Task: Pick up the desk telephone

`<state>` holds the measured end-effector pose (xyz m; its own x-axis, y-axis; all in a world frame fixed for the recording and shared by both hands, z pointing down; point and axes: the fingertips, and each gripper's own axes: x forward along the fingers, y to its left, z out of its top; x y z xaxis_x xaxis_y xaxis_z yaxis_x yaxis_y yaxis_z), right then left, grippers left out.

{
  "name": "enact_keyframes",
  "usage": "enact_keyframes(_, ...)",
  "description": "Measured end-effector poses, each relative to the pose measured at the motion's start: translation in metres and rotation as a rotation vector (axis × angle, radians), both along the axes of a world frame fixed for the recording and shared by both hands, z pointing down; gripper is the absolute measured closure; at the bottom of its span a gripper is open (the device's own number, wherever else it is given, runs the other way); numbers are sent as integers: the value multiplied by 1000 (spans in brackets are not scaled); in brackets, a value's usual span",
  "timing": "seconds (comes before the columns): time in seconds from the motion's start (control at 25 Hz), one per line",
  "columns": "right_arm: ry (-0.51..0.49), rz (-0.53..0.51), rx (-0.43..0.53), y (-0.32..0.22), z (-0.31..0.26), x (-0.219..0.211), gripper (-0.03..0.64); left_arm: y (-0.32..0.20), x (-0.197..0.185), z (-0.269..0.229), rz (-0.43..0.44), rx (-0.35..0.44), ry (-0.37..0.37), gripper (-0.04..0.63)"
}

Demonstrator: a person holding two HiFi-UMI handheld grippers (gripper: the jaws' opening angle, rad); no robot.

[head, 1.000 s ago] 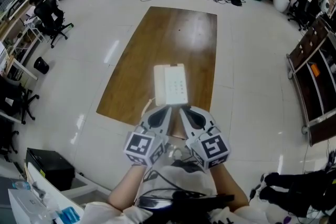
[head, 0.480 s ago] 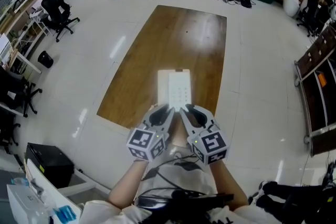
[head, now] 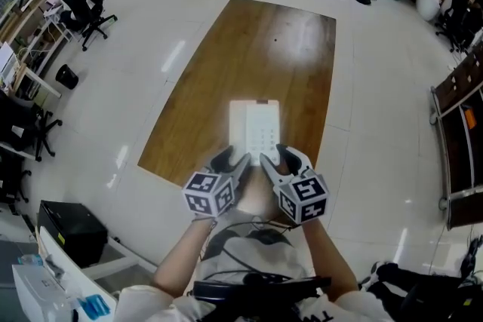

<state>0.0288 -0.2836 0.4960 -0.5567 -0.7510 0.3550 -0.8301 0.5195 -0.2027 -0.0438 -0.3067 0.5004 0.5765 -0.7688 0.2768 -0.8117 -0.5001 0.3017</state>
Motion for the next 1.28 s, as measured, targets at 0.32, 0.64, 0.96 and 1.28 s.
enact_keyframes(0.32,-11,16,-143,-36,53,13,344,-40,-12,61,-12,-165,-21,278)
enact_keyframes(0.64,-33,18,-271,-52,90,18,287,-56,-8,90,6,-266,-27,222)
enact_keyframes(0.96,-45,40,-424,-69,134,19,287,-68,-5,115,20,-357,-45,213)
enact_keyframes(1.28,-78,10,-528,-74,148,6,284,-73,5,125,63,-437,-88,210)
